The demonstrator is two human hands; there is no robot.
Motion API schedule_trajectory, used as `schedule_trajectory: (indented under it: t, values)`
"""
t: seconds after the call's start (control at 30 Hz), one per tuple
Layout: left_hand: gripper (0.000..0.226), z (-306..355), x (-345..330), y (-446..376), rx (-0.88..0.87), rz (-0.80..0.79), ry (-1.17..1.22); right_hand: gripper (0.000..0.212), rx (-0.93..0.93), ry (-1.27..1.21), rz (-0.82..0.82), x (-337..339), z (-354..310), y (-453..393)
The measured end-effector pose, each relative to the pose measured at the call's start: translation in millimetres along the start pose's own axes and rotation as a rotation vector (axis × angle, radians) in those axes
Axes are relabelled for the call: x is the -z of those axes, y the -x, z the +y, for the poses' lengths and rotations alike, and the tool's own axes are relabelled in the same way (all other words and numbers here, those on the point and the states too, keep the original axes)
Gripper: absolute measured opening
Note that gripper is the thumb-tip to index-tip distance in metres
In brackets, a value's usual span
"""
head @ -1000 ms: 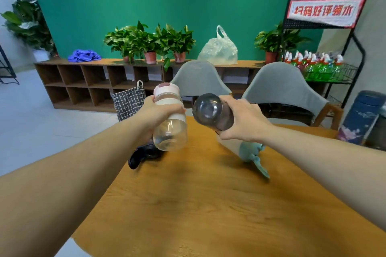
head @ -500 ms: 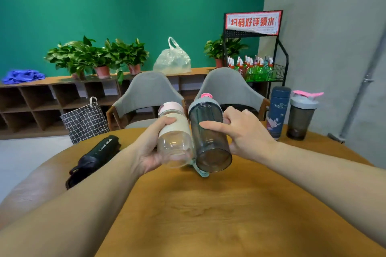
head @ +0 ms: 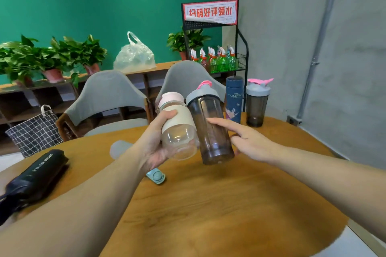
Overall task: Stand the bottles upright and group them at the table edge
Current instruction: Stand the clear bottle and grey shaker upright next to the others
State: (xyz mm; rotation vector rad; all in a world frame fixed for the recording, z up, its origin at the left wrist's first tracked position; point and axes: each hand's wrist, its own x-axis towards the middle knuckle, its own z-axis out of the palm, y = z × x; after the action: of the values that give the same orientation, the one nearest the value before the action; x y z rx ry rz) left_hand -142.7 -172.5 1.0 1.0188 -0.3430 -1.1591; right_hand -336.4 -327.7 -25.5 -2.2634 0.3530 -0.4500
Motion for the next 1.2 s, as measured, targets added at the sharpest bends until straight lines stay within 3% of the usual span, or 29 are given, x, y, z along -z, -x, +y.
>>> schedule_trajectory:
  t: [0.13,0.2,0.27,0.33,0.4,0.47,0.7,0.87,1.2]
  values:
    - [0.057,-11.5,-26.7,-23.0,-0.036,-0.022,-0.053,0.039,-0.021,-0.16,0.099,9.3,16.5,0.1]
    - [0.056,-17.5,-36.7,-37.1,-0.053,-0.023,-0.09,0.032,-0.023,-0.192,0.14,17.7,22.8,1.1]
    - [0.072,-24.4,-47.0,-53.6,-0.061,-0.027,-0.152,0.045,-0.03,-0.218,0.215,29.2,35.9,2.3]
    - [0.085,-31.5,-58.4,-67.5,-0.058,-0.061,-0.196,0.077,-0.078,-0.286,0.289,41.0,50.4,4.0]
    - [0.087,-39.2,-69.2,-80.4,-0.049,-0.119,-0.21,0.105,-0.17,-0.335,0.318,53.1,66.2,5.3]
    - [0.088,-46.8,-80.1,-91.1,-0.036,-0.165,-0.224,0.119,-0.248,-0.384,0.323,64.9,82.1,6.7]
    - [0.079,-74.7,-116.3,-125.1,-0.114,-0.237,-0.416,0.082,-0.367,-0.387,0.379,91.3,123.0,11.1]
    - [0.08,-96.1,-132.1,-148.9,-0.29,-0.131,-0.552,0.105,-0.383,-0.413,0.47,106.3,153.0,7.2]
    - [0.1,-121.6,-123.1,-184.9,-0.354,-0.032,-0.696,0.114,-0.362,-0.339,0.529,122.4,192.5,-7.8]
